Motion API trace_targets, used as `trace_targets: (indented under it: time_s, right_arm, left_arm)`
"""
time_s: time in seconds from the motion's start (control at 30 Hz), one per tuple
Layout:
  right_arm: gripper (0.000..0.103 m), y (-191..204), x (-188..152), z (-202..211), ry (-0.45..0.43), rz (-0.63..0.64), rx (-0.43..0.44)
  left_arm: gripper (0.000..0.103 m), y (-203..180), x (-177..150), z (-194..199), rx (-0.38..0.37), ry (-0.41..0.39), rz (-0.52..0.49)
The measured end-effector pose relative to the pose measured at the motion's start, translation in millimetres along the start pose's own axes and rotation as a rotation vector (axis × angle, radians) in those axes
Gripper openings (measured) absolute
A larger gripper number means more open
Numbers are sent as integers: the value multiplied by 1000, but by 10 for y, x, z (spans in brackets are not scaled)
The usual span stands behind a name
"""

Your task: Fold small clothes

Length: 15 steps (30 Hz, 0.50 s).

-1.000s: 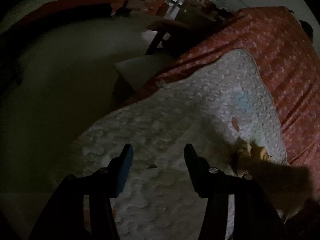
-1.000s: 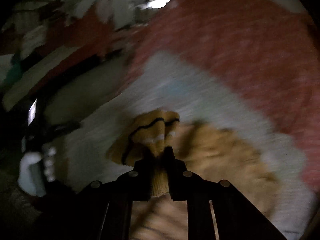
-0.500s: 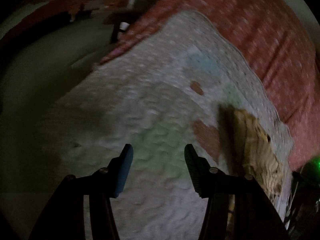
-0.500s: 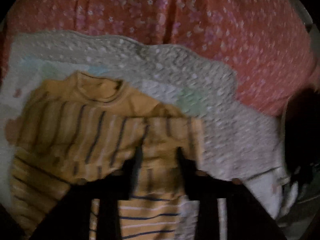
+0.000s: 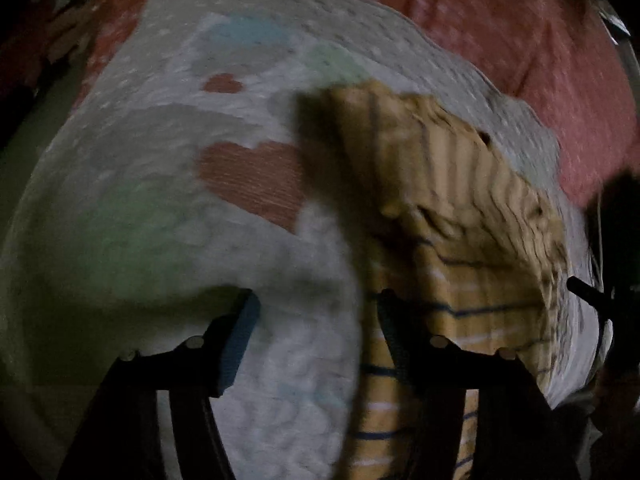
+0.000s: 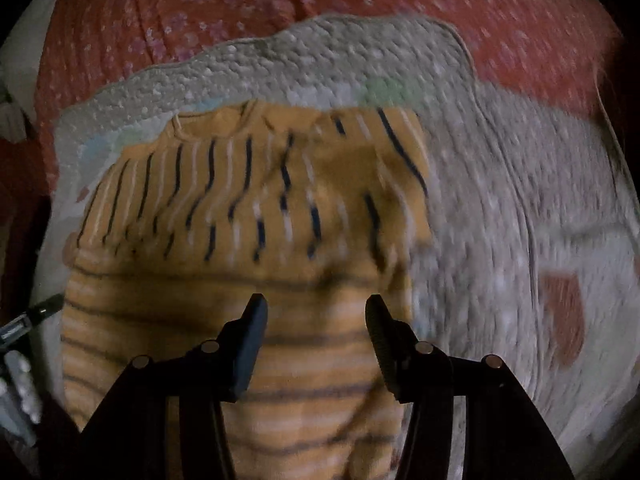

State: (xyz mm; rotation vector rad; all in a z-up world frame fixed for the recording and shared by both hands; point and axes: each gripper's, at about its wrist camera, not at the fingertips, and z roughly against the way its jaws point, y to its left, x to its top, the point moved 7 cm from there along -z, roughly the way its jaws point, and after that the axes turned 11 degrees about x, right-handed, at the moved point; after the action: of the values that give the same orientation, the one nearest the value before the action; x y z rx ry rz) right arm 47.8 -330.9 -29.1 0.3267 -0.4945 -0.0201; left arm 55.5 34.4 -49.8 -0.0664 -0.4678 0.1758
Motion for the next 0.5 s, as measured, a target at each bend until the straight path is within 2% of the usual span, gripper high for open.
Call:
trace_targets:
  time_s: [0.07,0.1,0.13,0.17,0.23,0.33,0.37,0.4,0.43,0.47,0.5]
  right_arm:
    - [55,-82,-216,88,-12,-29,15]
    - [55,-107,-296,126,-21,-43,13]
    - [55,-159,-395,179,-34,-64,11]
    - [55,-219,-484,228,-45,-91,16]
    - [55,-315,-627,298,-56,-151,38]
    - [56,-457,-780,389,-78,-222,61]
    - [58,-492,-822,408,-84,-236,65]
    - [58,-522,-866,415,-86,-251,74]
    - [59,-542,-911,412,-83,-266,89]
    - [59,-552,-974,401,-80,-287,114]
    - [59,-559,-1014,384,-75,-299,132]
  left_arm:
    - [58,-152,-88,-9,27,-6,-56]
    - [45,-276,-155,1,34,-11,-100]
    - [15,-350,-199,10,48,-13,-130]
    - [10,-424,-247,48,86,-26,-170]
    - [8,-403,-259,109,116,-39,-154]
    - [8,-81,-291,221,206,-60,-42]
    - [8,56,-328,283,212,-70,0]
    - [9,119,-372,334,170,-73,38]
    - [3,153,-423,369,159,-67,61]
    - [3,204,-496,406,160,-56,84]
    - [3,241,-620,439,128,-38,106]
